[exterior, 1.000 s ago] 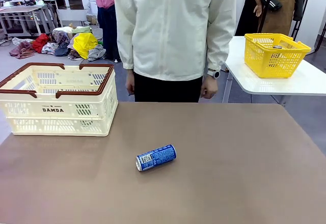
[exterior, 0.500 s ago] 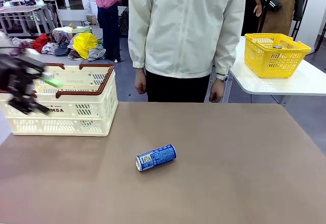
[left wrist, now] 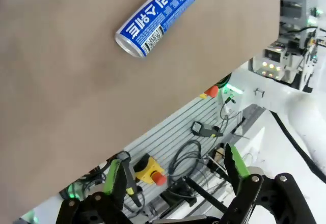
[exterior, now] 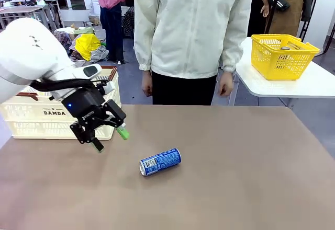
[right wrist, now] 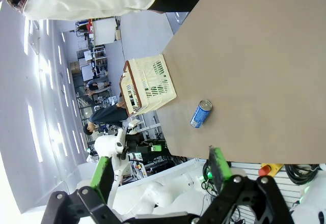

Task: Place the drinks into the Shopping basket.
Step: Pick up one drink and place it into the Shopping basket.

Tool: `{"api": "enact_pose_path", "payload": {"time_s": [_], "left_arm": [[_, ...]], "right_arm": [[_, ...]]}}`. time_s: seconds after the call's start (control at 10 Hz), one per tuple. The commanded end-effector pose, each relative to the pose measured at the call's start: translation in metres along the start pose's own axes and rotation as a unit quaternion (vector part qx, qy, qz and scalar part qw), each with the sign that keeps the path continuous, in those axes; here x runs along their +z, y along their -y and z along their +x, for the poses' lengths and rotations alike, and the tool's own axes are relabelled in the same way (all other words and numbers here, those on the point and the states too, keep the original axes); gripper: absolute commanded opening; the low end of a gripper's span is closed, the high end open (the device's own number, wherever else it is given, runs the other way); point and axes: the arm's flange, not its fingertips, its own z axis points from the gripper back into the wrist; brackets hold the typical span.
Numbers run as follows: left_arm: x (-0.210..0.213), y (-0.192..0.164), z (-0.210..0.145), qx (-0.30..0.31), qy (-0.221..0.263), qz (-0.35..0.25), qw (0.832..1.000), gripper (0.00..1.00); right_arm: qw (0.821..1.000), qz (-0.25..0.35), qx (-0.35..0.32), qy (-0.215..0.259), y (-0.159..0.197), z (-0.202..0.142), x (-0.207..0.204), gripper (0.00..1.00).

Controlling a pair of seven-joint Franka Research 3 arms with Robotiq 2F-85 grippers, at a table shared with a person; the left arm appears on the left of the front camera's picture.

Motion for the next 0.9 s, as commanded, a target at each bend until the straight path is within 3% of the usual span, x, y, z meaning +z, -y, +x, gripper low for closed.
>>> {"api": "enact_pose_path", "payload": {"time_s": [0.0,0.4,0.5,0.6,0.7,0.8], "left_arm": [[0.029,-0.020,-0.003,0.014,0.005,-0.037,0.999,1.00],[0.028,-0.023,0.000,0.022,0.009,-0.035,0.999,1.00],[0.023,0.002,0.010,-0.037,-0.004,0.022,0.999,1.00],[0.016,0.025,0.021,-0.117,-0.006,0.092,0.989,1.00],[0.005,0.046,0.031,-0.237,-0.025,0.152,0.959,1.00],[-0.008,0.063,0.039,-0.374,-0.050,0.182,0.908,1.00]], "right_arm": [[1.000,0.004,-0.006,-0.001,-0.004,0.001,0.002,1.00],[1.000,0.004,-0.006,-0.001,-0.004,0.001,0.002,1.00],[1.000,0.004,-0.006,-0.001,-0.004,0.001,0.002,1.00],[1.000,0.004,-0.006,-0.001,-0.004,0.001,0.002,1.00],[1.000,0.004,-0.006,-0.001,-0.004,0.001,0.002,1.00],[1.000,0.004,-0.006,-0.001,-0.004,0.001,0.002,1.00]]}}
